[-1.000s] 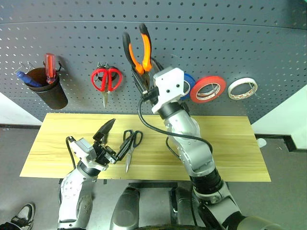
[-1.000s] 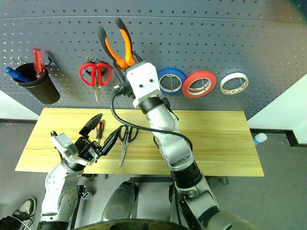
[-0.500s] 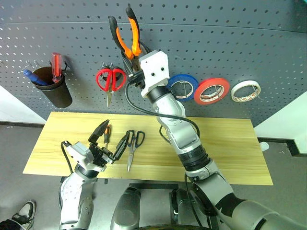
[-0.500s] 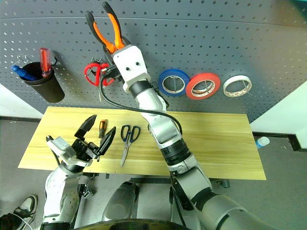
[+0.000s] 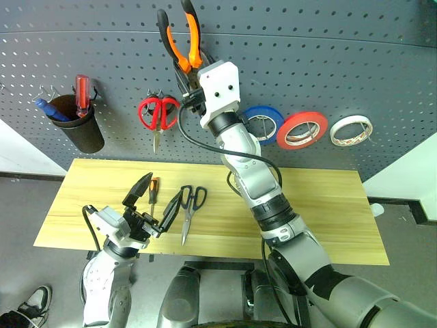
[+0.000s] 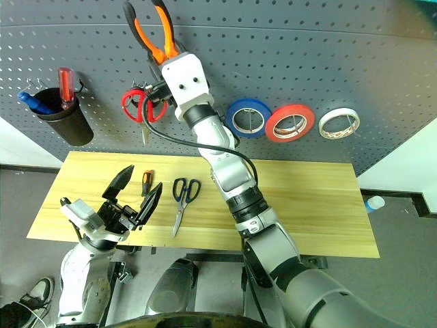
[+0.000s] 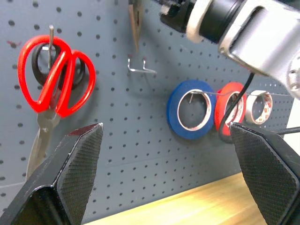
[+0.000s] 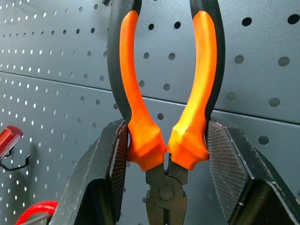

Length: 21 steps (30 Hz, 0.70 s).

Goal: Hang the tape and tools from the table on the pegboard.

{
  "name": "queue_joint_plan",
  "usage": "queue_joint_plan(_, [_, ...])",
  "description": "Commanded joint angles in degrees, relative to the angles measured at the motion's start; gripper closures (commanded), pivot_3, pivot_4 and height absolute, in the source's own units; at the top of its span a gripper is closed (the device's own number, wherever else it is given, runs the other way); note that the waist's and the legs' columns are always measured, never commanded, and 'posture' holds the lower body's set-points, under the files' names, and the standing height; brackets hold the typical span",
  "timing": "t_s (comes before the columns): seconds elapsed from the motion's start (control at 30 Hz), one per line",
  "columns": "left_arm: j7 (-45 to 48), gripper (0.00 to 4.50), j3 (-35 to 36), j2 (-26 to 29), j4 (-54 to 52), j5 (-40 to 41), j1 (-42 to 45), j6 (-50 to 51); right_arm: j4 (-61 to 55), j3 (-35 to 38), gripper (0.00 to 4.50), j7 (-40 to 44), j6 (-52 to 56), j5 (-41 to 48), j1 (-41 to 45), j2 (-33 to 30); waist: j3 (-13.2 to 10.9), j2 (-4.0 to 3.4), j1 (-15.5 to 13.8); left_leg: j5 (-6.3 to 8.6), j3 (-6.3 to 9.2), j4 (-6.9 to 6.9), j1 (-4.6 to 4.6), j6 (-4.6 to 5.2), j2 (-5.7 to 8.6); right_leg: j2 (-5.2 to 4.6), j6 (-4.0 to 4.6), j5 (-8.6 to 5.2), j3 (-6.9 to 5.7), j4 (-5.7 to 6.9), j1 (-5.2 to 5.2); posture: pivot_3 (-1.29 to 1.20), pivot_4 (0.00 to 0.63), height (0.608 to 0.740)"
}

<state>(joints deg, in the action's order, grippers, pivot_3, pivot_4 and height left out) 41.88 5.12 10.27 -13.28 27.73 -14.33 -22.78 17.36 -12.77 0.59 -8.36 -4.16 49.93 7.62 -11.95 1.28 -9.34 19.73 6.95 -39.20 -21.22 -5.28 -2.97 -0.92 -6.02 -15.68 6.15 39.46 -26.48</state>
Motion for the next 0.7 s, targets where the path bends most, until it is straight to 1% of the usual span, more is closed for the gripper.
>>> queue_joint_plan(0.03, [-0.39, 0.0, -0.27, 0.59, -2.98, 0.58, -1.18, 0.07, -0.01, 0.83, 2.39, -0.61, -2.39, -0.01, 2.06, 2.15, 0.0, -0.01, -0.25, 0.0, 0.0, 0.0, 0.0, 0.0, 0.0, 0.0, 0.0, 0.0, 0.0, 0.0, 0.0, 0.4, 0.151, 0.681])
queue_joint_plan(0.13, [-0.87, 0.0, -0.31, 0.97, -4.05, 0.66, -1.78, 0.46, 0.78, 0.94, 2.39, -0.68, -2.69, 0.13, 2.14, 2.28, -0.03, -0.04, -0.74, 0.0, 0.0, 0.0, 0.0, 0.0, 0.0, 0.01, 0.01, 0.0, 0.0, 0.0, -0.01, 0.41, 0.162, 0.681])
queue_joint_plan(0.4, [-1.77, 0.0, -0.71, 1.23, -6.47, 0.64, -3.51, 1.35, 2.02, 1.04, 2.39, -0.93, -3.09, 0.21, 1.05, 2.26, -0.08, -0.12, -0.81, 0.0, 0.0, 0.0, -0.01, 0.01, 0.0, 0.01, 0.01, -0.01, 0.0, 0.0, 0.0, 0.41, 0.174, 0.681])
queue_joint_plan(0.7, [-2.07, 0.0, -1.05, 1.61, -7.09, 0.67, -3.68, 2.02, 3.8, 2.56, 2.39, -2.34, -3.6, -0.32, 1.99, 1.34, -0.09, -0.14, -0.82, 0.01, 0.02, 0.01, 0.0, 0.01, 0.0, 0.03, 0.02, -0.01, 0.0, 0.0, -0.01, 0.41, 0.172, 0.681])
